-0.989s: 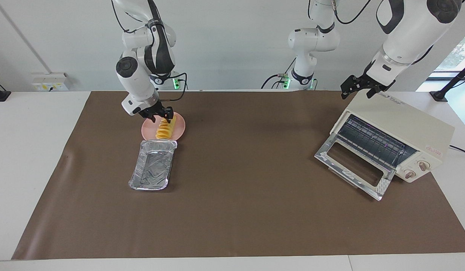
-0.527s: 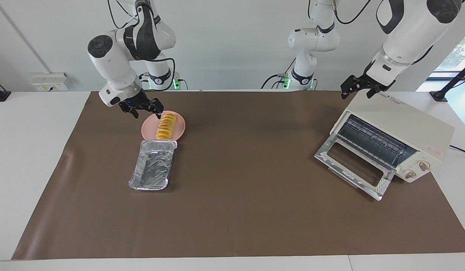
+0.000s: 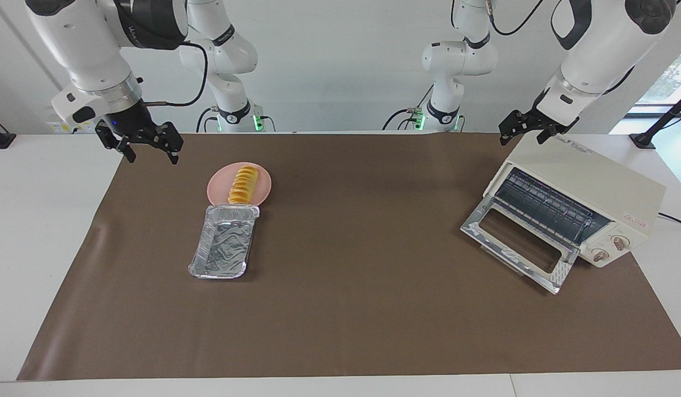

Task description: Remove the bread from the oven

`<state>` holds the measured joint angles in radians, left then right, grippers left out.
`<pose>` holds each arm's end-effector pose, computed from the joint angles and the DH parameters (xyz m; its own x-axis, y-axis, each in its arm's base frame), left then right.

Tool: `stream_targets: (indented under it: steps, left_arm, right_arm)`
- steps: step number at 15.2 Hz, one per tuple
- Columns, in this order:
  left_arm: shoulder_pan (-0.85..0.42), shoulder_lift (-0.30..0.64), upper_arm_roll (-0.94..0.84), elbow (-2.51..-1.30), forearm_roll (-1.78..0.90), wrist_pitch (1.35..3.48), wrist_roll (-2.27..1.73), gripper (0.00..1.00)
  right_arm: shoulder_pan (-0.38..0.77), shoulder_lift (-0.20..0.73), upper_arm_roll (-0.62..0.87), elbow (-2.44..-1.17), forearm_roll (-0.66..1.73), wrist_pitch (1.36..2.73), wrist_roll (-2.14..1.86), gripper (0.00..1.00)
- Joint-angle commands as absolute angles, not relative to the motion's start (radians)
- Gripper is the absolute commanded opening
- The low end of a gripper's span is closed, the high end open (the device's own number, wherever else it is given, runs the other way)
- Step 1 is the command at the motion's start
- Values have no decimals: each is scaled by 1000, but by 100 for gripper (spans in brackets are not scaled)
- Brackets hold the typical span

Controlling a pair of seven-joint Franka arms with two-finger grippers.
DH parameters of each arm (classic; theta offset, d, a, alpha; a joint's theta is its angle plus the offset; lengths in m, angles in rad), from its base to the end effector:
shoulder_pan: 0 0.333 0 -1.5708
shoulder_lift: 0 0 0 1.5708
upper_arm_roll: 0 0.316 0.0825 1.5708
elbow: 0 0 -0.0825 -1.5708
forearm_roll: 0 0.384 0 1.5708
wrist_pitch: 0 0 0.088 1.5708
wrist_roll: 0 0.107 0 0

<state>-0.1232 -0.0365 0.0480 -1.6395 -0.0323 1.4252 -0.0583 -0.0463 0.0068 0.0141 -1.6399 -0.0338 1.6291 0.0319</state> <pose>0.5233 -0.0428 0.6011 0.9837 -0.0207 -0.1785 -0.0168 -0.9996 0.0237 0.5595 -0.0215 0.5931 0.9979 -0.0621 -0.0166 -0.0615 -0.9975 0.0341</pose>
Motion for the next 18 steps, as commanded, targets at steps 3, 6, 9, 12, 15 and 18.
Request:
stream_targets:
  steps: [3, 6, 9, 12, 15, 18]
  left_arm:
    - [-114, -52, 40, -1652, -18, 1439, -55, 100]
    - [-114, -52, 40, -1652, -18, 1439, -55, 100]
    - [-114, -52, 40, -1652, -18, 1439, -55, 100]
    - [-114, -52, 40, -1652, -18, 1439, -55, 100]
    - [-114, -52, 40, -1652, -18, 1439, -55, 100]
    - [-114, -52, 40, -1652, -18, 1439, -55, 100]
  right_arm:
    - [-60, 21, 15, -1603, -51, 1585, 5, 100]
    - [-66, 11, 9, -1609, -52, 1583, 5, 100]
    - [-67, 11, 9, -1609, -41, 1580, 11, 100]
    - [-67, 2, 9, -1609, -32, 1560, 12, 100]
    - [-67, -6, 11, -1609, -15, 1549, 18, 100]
    - [-66, -6, 11, -1611, -15, 1548, 18, 100]
